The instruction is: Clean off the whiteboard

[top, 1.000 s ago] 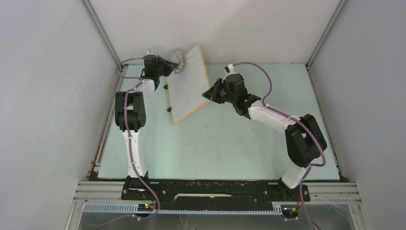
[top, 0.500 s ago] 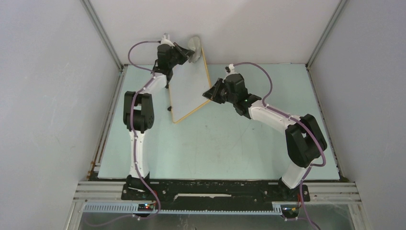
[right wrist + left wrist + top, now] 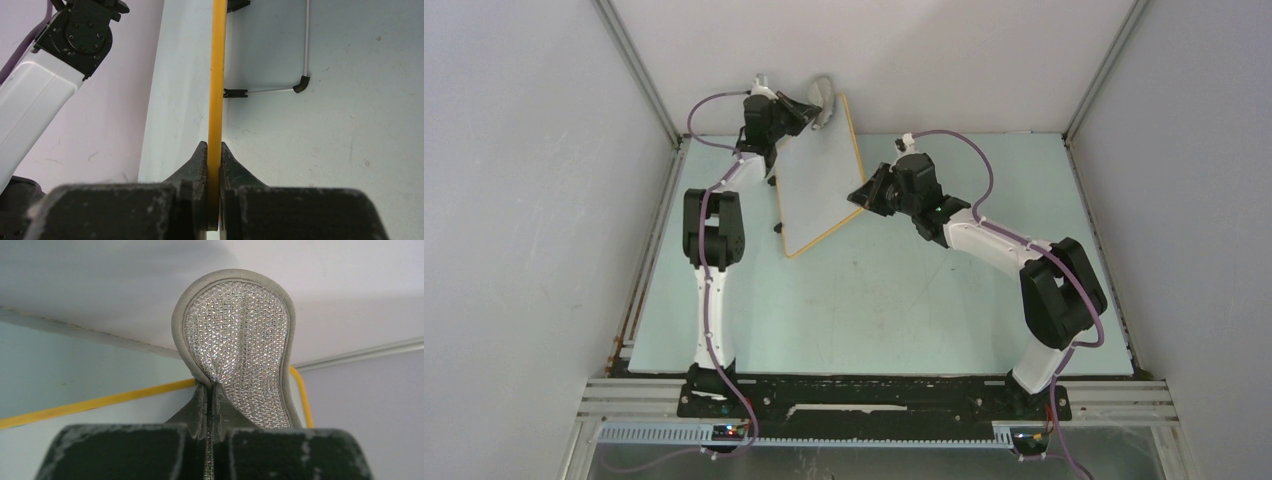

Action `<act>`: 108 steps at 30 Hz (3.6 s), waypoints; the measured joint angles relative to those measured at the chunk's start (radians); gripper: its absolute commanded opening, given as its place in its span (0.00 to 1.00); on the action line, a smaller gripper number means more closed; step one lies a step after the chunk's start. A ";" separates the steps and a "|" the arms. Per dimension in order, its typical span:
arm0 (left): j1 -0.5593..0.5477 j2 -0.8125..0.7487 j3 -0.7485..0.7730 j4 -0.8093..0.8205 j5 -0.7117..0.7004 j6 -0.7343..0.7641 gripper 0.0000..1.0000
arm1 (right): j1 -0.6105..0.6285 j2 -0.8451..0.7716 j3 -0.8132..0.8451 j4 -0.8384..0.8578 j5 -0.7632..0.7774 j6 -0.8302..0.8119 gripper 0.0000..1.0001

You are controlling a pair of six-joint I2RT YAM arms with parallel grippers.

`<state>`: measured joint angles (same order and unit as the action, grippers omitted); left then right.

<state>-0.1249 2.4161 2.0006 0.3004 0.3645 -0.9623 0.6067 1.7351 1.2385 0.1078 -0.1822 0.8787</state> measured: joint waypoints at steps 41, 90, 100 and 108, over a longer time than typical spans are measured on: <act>-0.053 -0.305 -0.582 0.347 -0.048 -0.036 0.00 | -0.003 0.021 0.028 -0.011 -0.006 -0.007 0.25; -0.203 -0.573 -0.912 0.443 -0.020 0.057 0.00 | -0.039 -0.060 -0.028 -0.006 -0.001 -0.038 0.00; -0.245 -0.599 -1.052 0.658 -0.021 -0.011 0.00 | -0.036 -0.063 -0.028 -0.017 0.003 -0.038 0.00; -0.159 -0.606 -1.164 0.714 0.010 -0.108 0.00 | -0.026 -0.063 -0.023 -0.009 0.014 -0.037 0.00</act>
<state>-0.2840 1.8103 0.8368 1.0145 0.3748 -1.0702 0.5812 1.6726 1.2160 0.0990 -0.1677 0.8421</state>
